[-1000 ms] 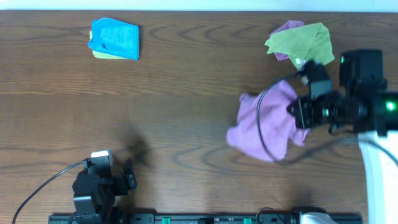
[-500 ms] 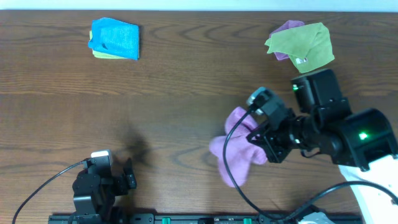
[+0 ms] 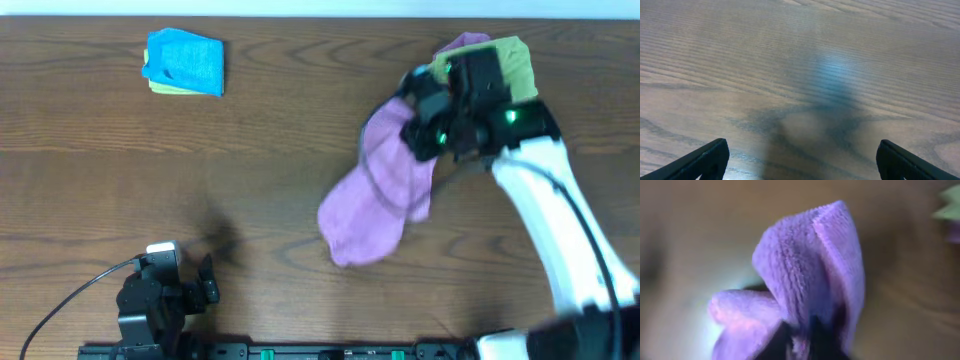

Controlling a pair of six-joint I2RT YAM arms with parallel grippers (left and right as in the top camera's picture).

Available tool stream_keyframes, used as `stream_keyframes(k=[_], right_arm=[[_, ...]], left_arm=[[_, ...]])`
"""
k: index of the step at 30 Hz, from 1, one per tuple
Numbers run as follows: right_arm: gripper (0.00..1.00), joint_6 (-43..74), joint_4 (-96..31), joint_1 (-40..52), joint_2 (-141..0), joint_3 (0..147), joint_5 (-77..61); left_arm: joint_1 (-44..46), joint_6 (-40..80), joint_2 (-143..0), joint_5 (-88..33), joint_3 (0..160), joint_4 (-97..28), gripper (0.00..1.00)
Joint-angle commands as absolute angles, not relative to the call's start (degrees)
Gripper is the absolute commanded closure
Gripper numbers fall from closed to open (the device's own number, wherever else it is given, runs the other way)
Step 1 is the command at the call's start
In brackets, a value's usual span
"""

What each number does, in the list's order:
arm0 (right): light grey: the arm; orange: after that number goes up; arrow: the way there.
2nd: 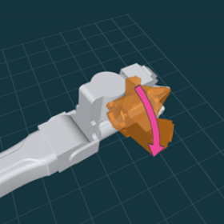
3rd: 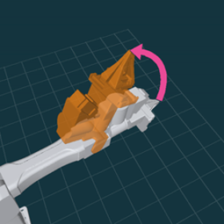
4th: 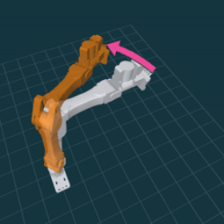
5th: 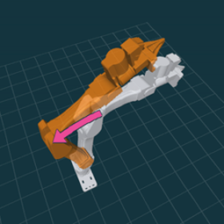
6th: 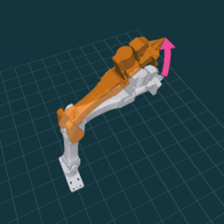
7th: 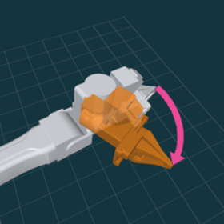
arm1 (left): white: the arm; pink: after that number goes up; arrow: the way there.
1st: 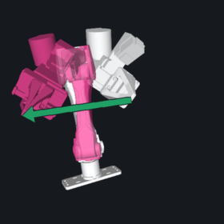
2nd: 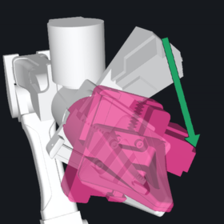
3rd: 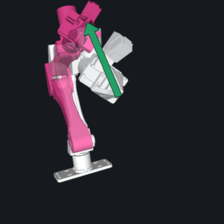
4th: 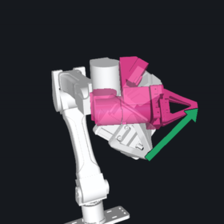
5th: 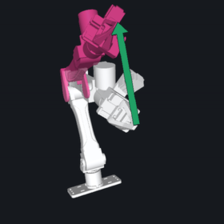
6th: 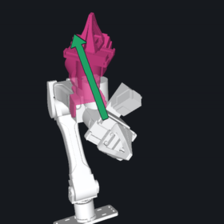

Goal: Fold the cloth
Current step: 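Drag the purple cloth with the right gripper toward table center and release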

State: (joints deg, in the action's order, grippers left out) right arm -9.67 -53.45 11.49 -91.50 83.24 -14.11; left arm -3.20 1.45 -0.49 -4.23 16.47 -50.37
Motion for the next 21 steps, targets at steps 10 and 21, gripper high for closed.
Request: stream_keyframes(k=[10, 21], right_arm=[[0.01, -7.3, -56.0, -0.7, -92.7, 83.0, -18.1], [0.03, -7.3, -62.3, -6.3, -92.7, 74.7, -25.9]], left_arm=[[-2.9, 0.8, -0.2, -3.0, 15.2, -53.1, 0.05], [-2.9, 0.8, -0.2, -2.6, 15.2, -51.4, 0.05]])
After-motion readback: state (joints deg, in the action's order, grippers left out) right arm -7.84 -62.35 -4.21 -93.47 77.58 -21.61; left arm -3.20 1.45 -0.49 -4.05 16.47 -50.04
